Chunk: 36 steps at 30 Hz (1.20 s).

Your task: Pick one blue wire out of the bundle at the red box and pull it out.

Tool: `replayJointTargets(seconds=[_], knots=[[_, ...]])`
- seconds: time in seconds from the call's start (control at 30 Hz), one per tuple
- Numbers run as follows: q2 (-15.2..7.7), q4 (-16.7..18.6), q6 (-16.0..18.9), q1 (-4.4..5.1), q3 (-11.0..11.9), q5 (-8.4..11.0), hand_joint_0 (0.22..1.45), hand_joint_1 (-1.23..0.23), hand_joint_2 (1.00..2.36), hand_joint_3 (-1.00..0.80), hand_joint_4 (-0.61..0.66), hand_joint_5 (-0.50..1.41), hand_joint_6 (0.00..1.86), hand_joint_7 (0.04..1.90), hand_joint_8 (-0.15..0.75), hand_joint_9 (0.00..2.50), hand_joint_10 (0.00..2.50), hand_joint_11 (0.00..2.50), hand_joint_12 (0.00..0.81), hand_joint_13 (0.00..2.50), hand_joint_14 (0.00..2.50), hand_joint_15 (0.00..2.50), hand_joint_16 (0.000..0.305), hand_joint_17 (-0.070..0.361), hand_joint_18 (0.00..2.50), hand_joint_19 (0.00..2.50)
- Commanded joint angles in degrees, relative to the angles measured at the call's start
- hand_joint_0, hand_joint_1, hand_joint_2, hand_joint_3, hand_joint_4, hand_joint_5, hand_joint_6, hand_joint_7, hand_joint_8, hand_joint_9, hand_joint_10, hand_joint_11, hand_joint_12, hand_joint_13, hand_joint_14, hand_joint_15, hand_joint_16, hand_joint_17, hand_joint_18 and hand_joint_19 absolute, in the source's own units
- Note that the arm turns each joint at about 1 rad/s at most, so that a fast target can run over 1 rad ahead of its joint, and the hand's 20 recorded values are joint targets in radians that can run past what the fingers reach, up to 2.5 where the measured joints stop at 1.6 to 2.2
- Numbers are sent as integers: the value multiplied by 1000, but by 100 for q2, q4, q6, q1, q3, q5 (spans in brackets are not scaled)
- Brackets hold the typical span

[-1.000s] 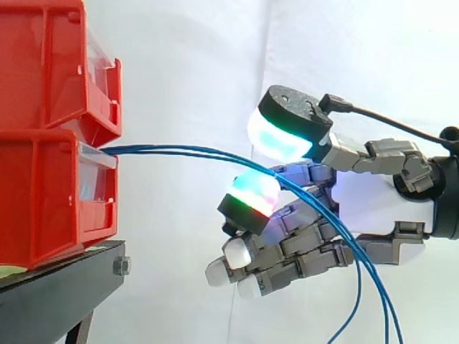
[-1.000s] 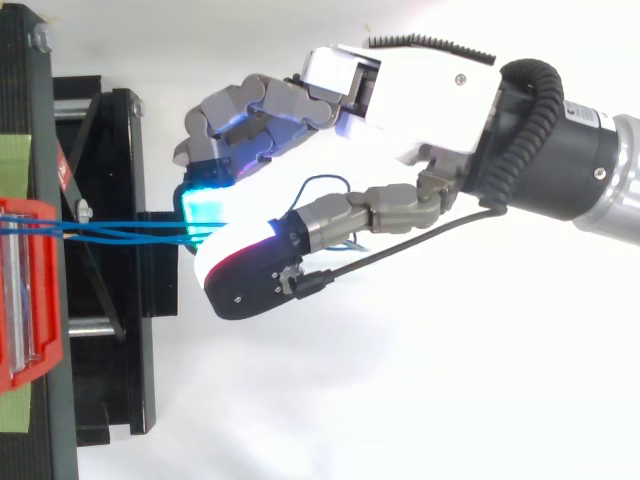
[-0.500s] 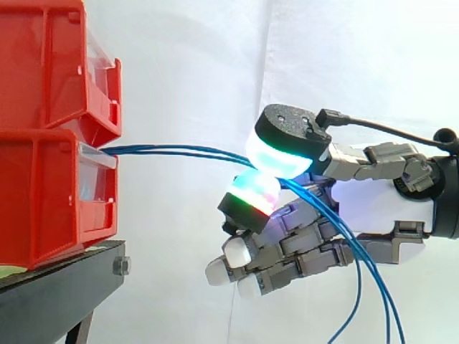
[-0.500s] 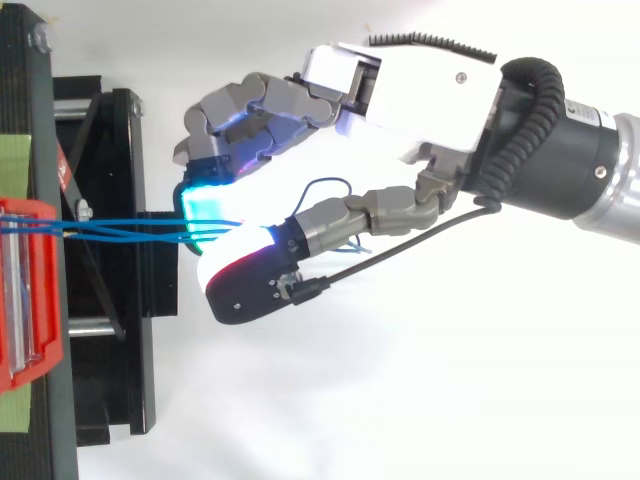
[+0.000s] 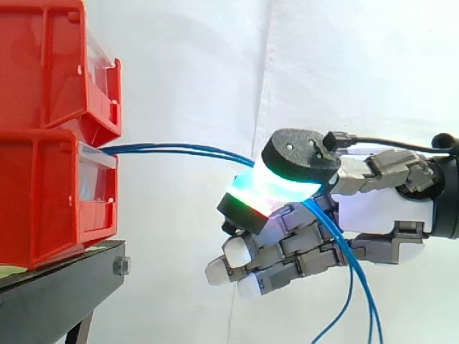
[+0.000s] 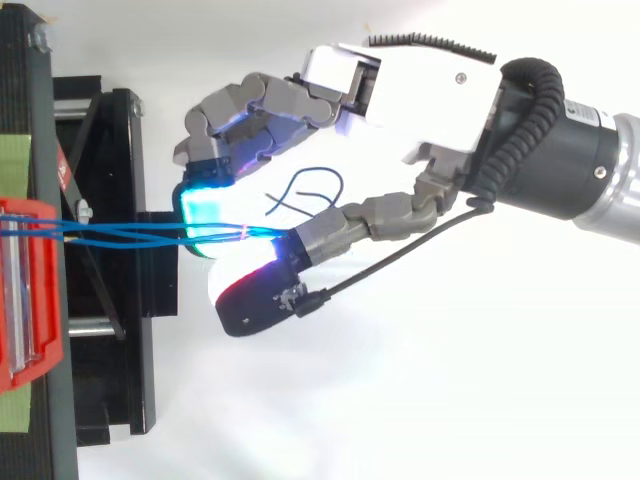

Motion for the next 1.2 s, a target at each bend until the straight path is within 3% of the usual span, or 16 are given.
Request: replayJointTargets(seconds=[0.0,0.3,0.57,0.93,1.07,1.17], knots=[[0,-10,6,3,0,0,610,-936,1000,-500,238,-164,804,1099,264,908,23,660,361,493,9,202,57,127,392,366],[0,-10,6,-6,0,0,454,-696,1000,-500,249,-110,703,1187,299,989,23,611,404,521,9,219,65,147,419,399],[0,-10,6,-6,0,0,496,-792,1000,-500,242,-100,653,1255,288,966,24,612,388,505,9,212,62,139,387,394],[0,-10,6,-6,0,0,498,-563,1000,-500,220,-86,661,1260,291,1030,23,608,391,542,9,220,62,139,401,420],[0,-10,6,-6,0,0,495,-550,1000,-500,227,-82,648,1288,297,1038,22,613,393,547,9,220,62,140,410,429],[0,-10,-3,-6,0,0,559,-545,1004,-452,198,-79,646,1317,280,1042,23,620,370,551,10,236,58,130,400,442]])
